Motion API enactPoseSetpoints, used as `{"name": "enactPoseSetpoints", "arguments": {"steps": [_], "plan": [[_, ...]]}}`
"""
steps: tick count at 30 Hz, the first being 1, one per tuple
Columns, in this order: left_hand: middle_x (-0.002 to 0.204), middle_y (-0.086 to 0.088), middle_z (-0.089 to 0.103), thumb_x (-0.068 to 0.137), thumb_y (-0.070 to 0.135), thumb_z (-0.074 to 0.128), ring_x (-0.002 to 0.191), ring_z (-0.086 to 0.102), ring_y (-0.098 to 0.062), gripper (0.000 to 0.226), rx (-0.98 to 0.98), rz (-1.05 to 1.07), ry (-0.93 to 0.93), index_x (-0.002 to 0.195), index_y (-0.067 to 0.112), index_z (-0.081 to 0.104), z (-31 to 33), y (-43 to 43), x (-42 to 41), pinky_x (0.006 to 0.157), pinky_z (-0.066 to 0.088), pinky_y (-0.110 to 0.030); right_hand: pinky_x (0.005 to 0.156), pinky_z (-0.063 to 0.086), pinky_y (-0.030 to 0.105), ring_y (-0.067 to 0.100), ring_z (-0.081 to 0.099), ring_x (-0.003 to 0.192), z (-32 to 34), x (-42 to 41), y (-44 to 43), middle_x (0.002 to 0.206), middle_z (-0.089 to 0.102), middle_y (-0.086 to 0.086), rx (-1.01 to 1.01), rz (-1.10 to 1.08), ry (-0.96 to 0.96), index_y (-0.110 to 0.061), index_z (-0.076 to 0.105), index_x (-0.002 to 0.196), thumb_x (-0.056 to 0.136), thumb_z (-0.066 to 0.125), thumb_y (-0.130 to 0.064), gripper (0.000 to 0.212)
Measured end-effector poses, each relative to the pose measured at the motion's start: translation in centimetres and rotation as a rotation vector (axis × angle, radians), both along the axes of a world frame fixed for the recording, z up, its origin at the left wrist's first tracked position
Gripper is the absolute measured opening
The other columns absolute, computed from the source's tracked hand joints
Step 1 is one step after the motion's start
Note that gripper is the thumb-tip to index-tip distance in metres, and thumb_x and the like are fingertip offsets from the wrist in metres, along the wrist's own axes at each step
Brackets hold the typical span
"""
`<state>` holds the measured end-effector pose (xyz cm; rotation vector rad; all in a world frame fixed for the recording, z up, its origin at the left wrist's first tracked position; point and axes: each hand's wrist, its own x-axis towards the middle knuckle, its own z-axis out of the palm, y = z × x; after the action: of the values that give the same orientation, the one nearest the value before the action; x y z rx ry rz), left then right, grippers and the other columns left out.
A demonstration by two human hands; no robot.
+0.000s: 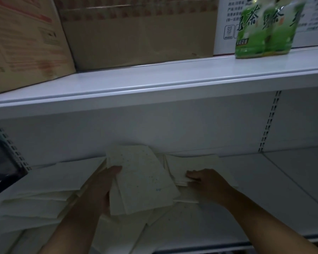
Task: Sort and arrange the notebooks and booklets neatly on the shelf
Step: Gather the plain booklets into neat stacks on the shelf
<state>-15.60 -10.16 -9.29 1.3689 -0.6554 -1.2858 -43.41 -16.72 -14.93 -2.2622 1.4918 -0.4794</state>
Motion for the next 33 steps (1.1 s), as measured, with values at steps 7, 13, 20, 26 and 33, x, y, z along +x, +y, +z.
{"name": "enactPoseSetpoints", "arguments": {"steps": [7, 13, 20, 26, 33], "plan": [[0.096, -0.008, 0.068, 0.097, 0.013, 0.045, 0.082, 0.064, -0.028, 0.026, -0.164, -0.016, -0.021, 0.121, 0.020, 0.054, 1.1, 0.7, -1.6, 0.068, 0.051, -0.038, 0.066, 0.040, 0.019, 0.016, 0.068, 0.086, 2.8, -0.4, 0.5, 0.094, 0.074, 0.004, -0.395, -0.199, -0.306, -0.021, 0.068, 0.115, 0.090, 0.046, -0.039, 0.038], [0.108, -0.011, 0.066, 0.094, 0.009, 0.047, 0.089, 0.065, -0.029, 0.030, -0.239, -0.001, 0.053, 0.121, 0.023, 0.052, 0.0, 1.2, -6.2, 0.072, 0.055, -0.038, 0.066, 0.051, 0.024, 0.019, 0.069, 0.079, 9.9, 6.4, 3.2, 0.086, 0.074, 0.002, -0.578, -0.185, -0.379, -0.023, 0.072, 0.102, 0.085, 0.047, -0.034, 0.032], [0.108, -0.019, 0.068, 0.092, 0.038, 0.047, 0.091, 0.069, -0.027, 0.047, -0.164, -0.116, 0.361, 0.123, 0.004, 0.059, -0.8, 1.9, -7.1, 0.074, 0.057, -0.033, 0.086, 0.051, 0.032, 0.017, 0.065, 0.102, 10.0, 9.4, 5.6, 0.104, 0.071, 0.002, -0.134, 0.150, -0.241, -0.013, 0.072, 0.091, 0.084, 0.056, -0.018, 0.018], [0.105, -0.012, 0.072, 0.089, 0.037, 0.055, 0.095, 0.069, -0.028, 0.038, -0.225, -0.187, 0.361, 0.115, 0.011, 0.064, -0.5, 2.4, -6.7, 0.084, 0.053, -0.043, 0.116, 0.020, 0.029, 0.011, 0.021, 0.143, 10.6, 4.5, 6.9, 0.155, 0.021, -0.008, -0.018, -0.191, -0.075, -0.038, 0.040, 0.139, 0.079, 0.061, -0.059, 0.067], [0.110, -0.012, 0.066, 0.093, 0.017, 0.050, 0.098, 0.064, -0.031, 0.031, -0.236, -0.396, 0.312, 0.122, 0.025, 0.054, -2.4, 2.4, -11.4, 0.087, 0.051, -0.041, 0.098, 0.042, 0.026, 0.018, 0.051, 0.121, 6.1, -1.2, 11.9, 0.139, 0.048, -0.002, 0.156, -0.742, -0.321, -0.026, 0.039, 0.140, 0.079, 0.058, -0.061, 0.072]]}}
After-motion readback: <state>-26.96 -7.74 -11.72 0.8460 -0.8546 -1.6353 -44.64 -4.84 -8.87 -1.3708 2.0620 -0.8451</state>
